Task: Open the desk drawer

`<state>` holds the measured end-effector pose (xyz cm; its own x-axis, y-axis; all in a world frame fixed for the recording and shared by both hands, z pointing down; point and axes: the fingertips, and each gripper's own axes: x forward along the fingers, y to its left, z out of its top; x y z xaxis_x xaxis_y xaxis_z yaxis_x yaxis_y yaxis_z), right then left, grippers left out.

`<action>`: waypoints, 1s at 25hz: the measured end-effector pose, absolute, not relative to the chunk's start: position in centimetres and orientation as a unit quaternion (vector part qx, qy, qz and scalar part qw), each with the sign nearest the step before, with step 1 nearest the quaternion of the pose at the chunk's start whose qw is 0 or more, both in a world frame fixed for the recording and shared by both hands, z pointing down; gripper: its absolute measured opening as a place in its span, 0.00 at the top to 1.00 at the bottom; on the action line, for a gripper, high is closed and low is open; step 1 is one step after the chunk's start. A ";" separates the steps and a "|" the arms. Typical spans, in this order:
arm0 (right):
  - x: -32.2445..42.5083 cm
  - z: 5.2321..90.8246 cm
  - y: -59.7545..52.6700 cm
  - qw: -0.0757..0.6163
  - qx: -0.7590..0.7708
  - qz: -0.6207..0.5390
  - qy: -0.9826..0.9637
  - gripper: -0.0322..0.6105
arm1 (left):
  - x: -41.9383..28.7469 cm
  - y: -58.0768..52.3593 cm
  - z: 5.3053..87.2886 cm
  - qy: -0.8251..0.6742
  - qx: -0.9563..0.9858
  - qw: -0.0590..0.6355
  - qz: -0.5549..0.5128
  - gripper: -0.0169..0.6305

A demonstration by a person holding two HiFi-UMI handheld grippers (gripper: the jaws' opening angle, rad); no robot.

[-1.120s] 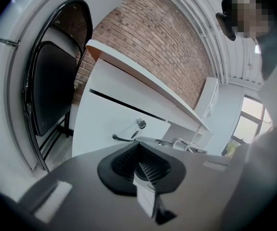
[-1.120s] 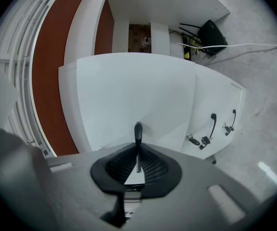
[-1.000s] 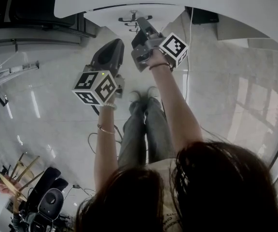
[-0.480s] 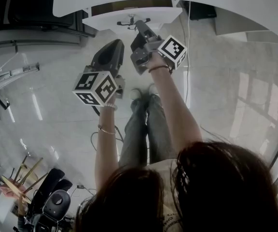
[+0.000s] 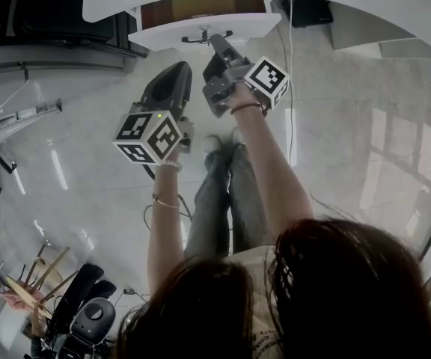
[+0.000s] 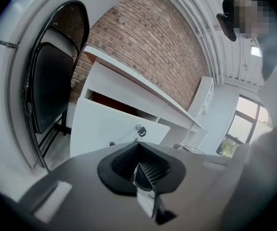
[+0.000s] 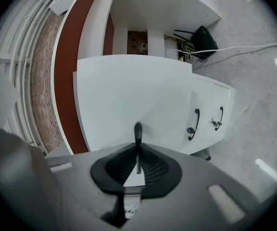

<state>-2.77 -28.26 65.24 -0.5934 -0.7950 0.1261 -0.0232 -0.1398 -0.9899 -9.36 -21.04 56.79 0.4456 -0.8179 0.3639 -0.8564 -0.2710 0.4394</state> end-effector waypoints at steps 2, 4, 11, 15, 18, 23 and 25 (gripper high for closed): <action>-2.7 65.6 -28.2 0.287 -0.350 -0.671 0.587 0.91 | -9.4 -21.0 57.0 -0.524 0.797 0.298 0.033 0.98; -2.7 65.4 -28.2 0.288 -0.352 -0.671 0.586 0.91 | -9.4 -21.0 56.8 -0.523 0.798 0.298 0.032 0.98; -2.6 65.7 -28.2 0.290 -0.353 -0.670 0.585 0.91 | -9.5 -21.1 57.1 -0.521 0.799 0.298 0.031 0.98; -2.5 65.9 -28.2 0.291 -0.355 -0.668 0.585 0.91 | -9.5 -21.3 57.2 -0.519 0.800 0.298 0.031 0.98; -2.6 65.9 -28.2 0.291 -0.356 -0.669 0.584 0.91 | -9.5 -21.5 57.1 -0.517 0.801 0.299 0.032 0.98; -2.4 65.6 -28.2 0.292 -0.359 -0.670 0.580 0.91 | -9.3 -21.6 56.8 -0.513 0.803 0.301 0.033 0.98; -2.4 65.8 -28.2 0.292 -0.360 -0.670 0.580 0.91 | -9.3 -21.6 56.9 -0.512 0.804 0.301 0.033 0.98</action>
<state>-2.40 -28.18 65.77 -0.5705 -0.8086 0.1435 -0.0259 -0.1569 -0.9873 -9.33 -21.64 56.94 0.4733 -0.8031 0.3620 -0.8431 -0.2939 0.4504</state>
